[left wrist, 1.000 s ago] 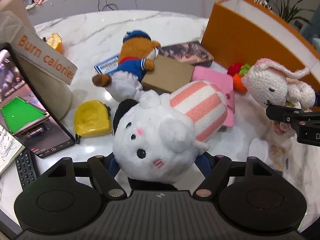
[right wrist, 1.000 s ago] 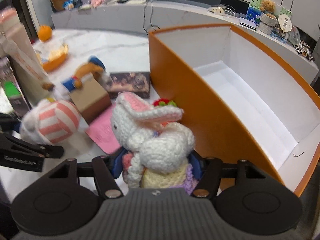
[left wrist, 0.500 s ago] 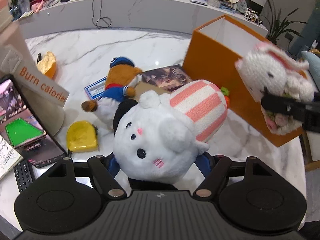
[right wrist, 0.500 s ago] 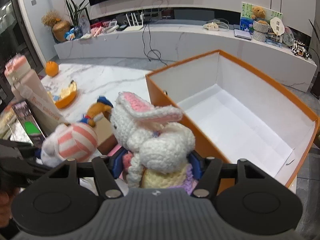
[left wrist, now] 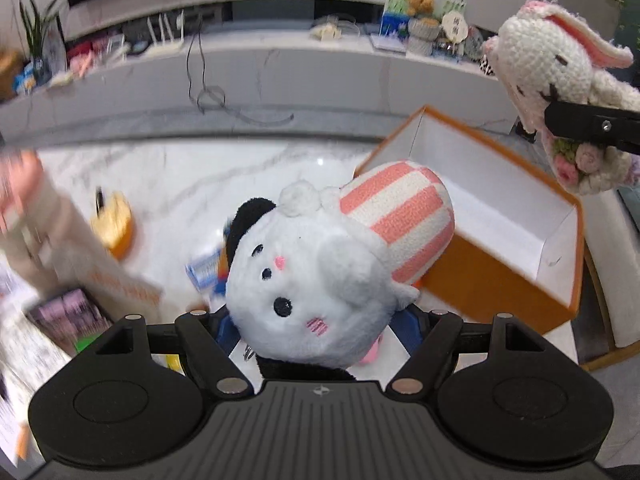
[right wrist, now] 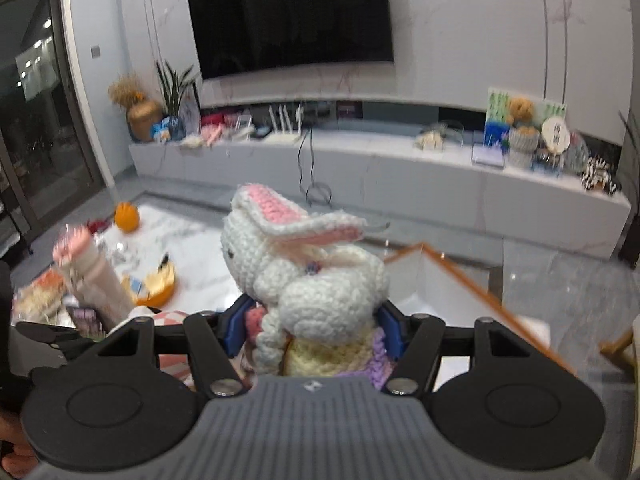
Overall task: Organize objects
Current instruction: 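Lift the striped plush with the left gripper while the right gripper lifts the bunny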
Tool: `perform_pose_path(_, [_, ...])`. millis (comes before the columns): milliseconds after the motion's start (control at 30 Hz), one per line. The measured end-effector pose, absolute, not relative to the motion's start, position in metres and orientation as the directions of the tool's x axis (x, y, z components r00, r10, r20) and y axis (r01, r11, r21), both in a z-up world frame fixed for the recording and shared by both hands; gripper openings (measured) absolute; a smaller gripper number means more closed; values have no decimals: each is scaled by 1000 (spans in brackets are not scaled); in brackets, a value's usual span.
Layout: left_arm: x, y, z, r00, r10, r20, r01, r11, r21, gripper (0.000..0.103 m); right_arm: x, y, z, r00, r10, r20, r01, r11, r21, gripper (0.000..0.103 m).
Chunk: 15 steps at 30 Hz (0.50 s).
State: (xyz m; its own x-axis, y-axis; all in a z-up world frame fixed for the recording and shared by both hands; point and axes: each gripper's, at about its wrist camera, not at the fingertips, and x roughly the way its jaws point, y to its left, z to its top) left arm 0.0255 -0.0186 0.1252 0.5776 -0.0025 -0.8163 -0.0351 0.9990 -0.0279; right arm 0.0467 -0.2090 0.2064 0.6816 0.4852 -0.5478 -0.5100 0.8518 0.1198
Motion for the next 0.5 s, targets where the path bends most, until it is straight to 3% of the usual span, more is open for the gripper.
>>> perform_pose_path(200, [48,-56,169,637,-19,-771,24,1000,-4,87,56,-253,224,718,486,-499,-470,867,168,65])
perform_pose_path(500, [86,-129,208,711,-113,-694,159,987,2,87,70,-338,240,819,371,-437,-294,926,236,66])
